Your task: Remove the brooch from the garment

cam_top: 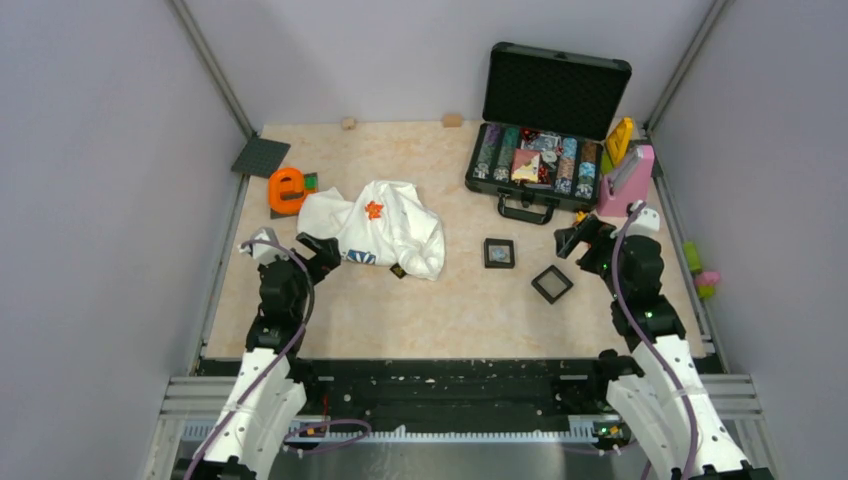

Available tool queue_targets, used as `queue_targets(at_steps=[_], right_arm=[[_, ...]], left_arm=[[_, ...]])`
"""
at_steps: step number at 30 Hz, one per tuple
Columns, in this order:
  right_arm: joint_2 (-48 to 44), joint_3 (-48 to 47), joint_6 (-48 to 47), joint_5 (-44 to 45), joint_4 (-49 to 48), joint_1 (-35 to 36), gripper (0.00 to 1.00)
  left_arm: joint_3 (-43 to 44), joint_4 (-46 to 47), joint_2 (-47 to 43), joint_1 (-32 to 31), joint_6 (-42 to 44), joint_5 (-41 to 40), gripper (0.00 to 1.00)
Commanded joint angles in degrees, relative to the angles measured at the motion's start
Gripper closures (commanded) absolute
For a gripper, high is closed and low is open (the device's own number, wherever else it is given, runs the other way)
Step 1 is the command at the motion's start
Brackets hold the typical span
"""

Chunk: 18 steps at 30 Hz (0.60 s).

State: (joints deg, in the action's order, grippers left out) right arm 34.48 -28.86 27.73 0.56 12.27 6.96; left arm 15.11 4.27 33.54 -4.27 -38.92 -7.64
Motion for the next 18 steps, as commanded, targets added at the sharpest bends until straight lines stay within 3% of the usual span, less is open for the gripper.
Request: queue_targets(at_steps=[1,4,11,14,18], right_arm=[[0.62,0.3,1.45,0.52,-1.52,0.03,0.01],[0.81,1.02,1.64,0.41,-2.81,0.07,0.01],[4.99,0.38,-3.15,-4.94,-6.22,0.7,0.01],[10.59,-1.49,-3.18,-6.05,-9.52,4.34,0.01],[18.17,-4.84,-2.95,-1.04,-13.65,13.86,0.01]], left_arm=[[-0.02,2.28,-1.12,0.14,1.73,1.52,0.01],[-0.64,3.65,-1.32,0.14,3.57,2.91,0.02],[-3.95,13.95,3.11,0.14,7.56,16.11,0.02],[-1.06,14.19,9.06,0.14,8.69,19.31,0.04],[3.45,12.97,16.11,0.14,7.56,19.1,0.08]])
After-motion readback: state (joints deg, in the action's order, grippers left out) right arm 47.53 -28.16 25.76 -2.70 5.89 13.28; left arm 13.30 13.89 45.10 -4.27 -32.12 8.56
